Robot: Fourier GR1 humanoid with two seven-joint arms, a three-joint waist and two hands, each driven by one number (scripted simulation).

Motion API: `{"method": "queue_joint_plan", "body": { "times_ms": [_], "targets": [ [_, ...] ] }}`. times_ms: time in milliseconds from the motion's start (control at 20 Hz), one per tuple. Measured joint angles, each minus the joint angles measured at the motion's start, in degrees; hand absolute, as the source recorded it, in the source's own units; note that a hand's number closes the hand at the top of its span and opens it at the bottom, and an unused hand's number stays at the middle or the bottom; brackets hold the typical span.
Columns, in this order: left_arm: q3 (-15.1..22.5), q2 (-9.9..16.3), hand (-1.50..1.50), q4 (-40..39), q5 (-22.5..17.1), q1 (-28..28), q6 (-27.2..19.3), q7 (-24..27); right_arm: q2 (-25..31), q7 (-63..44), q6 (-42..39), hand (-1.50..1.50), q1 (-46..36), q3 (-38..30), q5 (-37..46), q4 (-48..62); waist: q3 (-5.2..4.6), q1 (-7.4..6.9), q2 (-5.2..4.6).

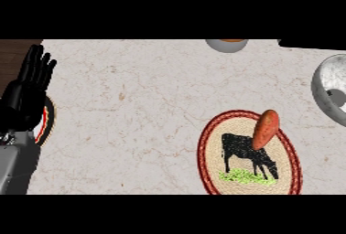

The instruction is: Pick the cupcake from the placemat and place it in the bowl

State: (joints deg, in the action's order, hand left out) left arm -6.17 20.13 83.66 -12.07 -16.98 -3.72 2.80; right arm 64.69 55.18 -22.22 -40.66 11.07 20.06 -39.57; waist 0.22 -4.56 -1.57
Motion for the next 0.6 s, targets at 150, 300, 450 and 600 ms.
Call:
{"method": "queue_joint_plan", "body": {
  "times_ms": [150,300,450,600],
  "targets": [
    [0.2,-0.4,0.00,-0.5,0.5,-0.1,-0.5,0.2,-3.1,0.8,3.0,1.50,-0.3,2.3,2.3,3.0,0.01,0.22,0.02],
    [-0.3,0.0,0.00,-0.5,0.2,-0.8,-0.3,-0.4,-6.1,0.3,4.2,-1.50,-1.6,3.7,3.5,7.6,0.02,0.21,0.06],
    [-0.4,-0.2,0.00,-1.2,0.5,-1.5,-0.5,-0.3,-9.2,-0.5,3.9,-1.50,-2.8,4.9,3.8,11.2,0.02,0.31,0.02],
    [-0.5,-0.3,0.00,-1.6,0.6,-1.9,-0.6,-0.1,-11.9,-1.0,2.6,-1.50,-3.8,5.1,2.3,13.9,0.03,0.43,0.03]
  ]
}}
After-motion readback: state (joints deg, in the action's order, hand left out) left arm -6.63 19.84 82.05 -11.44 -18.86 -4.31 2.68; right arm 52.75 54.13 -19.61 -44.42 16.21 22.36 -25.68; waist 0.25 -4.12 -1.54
